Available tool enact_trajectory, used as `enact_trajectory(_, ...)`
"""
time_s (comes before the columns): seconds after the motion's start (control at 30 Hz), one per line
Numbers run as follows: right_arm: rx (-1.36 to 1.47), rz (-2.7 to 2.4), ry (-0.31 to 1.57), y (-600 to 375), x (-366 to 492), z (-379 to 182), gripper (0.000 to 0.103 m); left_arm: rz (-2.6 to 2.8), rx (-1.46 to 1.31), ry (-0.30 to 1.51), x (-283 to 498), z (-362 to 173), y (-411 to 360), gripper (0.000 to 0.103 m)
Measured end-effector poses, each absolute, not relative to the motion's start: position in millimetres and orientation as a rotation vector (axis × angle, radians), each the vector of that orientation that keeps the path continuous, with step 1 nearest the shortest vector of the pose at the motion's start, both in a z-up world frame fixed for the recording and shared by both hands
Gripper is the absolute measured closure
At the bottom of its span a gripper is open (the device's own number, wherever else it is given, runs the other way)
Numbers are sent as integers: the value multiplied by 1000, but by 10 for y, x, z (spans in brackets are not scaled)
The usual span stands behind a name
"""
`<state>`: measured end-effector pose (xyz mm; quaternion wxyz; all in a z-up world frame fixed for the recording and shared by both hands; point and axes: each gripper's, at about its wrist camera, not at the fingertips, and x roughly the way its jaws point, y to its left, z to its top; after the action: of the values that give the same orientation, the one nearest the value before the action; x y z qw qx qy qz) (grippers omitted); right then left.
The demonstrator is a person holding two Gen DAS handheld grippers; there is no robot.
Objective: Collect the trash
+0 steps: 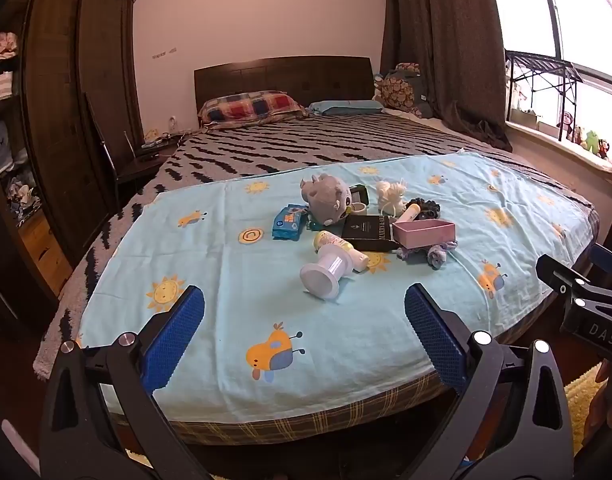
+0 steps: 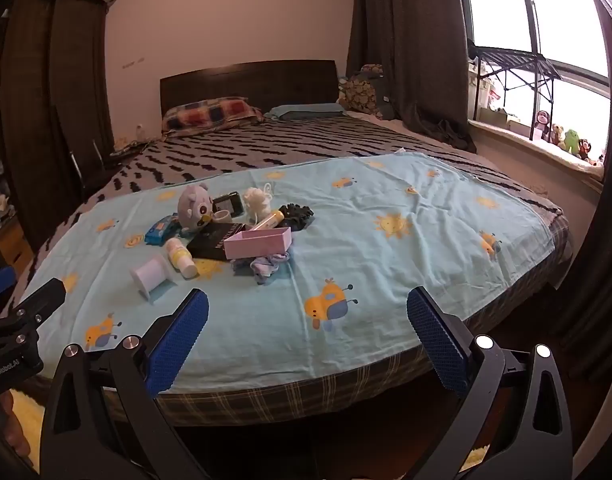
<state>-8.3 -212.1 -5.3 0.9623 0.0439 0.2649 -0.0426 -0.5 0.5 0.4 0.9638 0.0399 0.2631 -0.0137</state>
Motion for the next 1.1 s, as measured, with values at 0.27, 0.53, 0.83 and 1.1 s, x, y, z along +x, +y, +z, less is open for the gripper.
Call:
enact_trajectory(0.27,92,-88,535,-2131,-91,-47,3,-26,83,534,4,3,-1,8)
enact_trajectory(0.53,88,-84,531,-2100,-97,-20,3,-26,79,528,4,78,9,8)
enact_trajectory(0.83,85,-74,531,-2105,-99,-13,3,-24,79,525,32,145,20,8)
enact_trajectory(1.1,90,-65,529,-2094,-105,-14,3,-15,68,510,-8,153,35,8)
